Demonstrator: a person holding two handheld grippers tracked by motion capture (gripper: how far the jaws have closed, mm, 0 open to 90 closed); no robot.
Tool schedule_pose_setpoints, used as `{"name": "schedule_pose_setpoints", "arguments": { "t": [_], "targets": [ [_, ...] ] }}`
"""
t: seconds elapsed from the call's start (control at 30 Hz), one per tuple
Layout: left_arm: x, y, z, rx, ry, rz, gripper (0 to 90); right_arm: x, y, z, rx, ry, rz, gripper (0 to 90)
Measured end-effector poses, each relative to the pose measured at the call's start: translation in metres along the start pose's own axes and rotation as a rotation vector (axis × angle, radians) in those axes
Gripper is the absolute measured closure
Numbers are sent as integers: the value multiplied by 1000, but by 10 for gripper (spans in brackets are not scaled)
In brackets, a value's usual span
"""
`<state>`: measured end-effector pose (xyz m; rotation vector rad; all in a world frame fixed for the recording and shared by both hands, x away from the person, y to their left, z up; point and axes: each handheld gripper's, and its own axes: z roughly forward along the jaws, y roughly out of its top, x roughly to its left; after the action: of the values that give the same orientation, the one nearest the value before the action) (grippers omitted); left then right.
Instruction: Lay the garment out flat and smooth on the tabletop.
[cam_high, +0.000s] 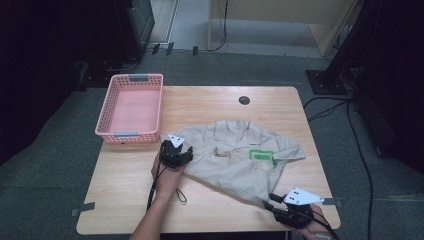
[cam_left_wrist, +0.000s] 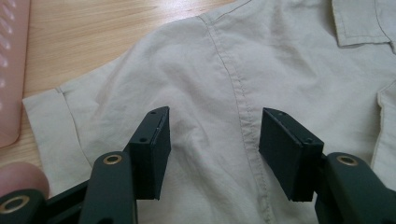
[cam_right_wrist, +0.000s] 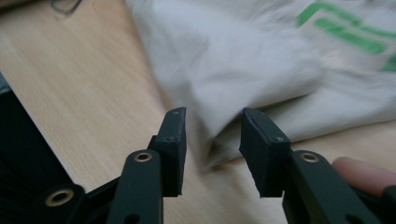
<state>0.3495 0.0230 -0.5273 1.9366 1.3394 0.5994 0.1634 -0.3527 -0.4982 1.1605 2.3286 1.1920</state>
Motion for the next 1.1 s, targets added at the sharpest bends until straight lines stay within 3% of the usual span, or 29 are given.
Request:
{"name": "schedule_pose_setpoints", "arguments": {
  "t": [0.23, 0.47, 0.6, 0.87, 1.1],
  "targets": [
    [0, 0, 0, 1, 1, 3, 440, -28, 26, -8, -66, -119, 52, 552],
    [0, 0, 0, 1, 1, 2, 440, -55, 47, 20, -59, -262, 115, 513],
    [0, 0, 0, 1, 1, 2, 440, -70, 51, 40, -27, -323, 164, 498],
    [0, 1, 2, -1, 1, -4, 446, -92, 46, 78, 75, -392, 225, 499],
    [-1, 6, 7, 4, 8, 3, 451, -103, 51, 88, 68, -412, 226, 528]
  ]
}}
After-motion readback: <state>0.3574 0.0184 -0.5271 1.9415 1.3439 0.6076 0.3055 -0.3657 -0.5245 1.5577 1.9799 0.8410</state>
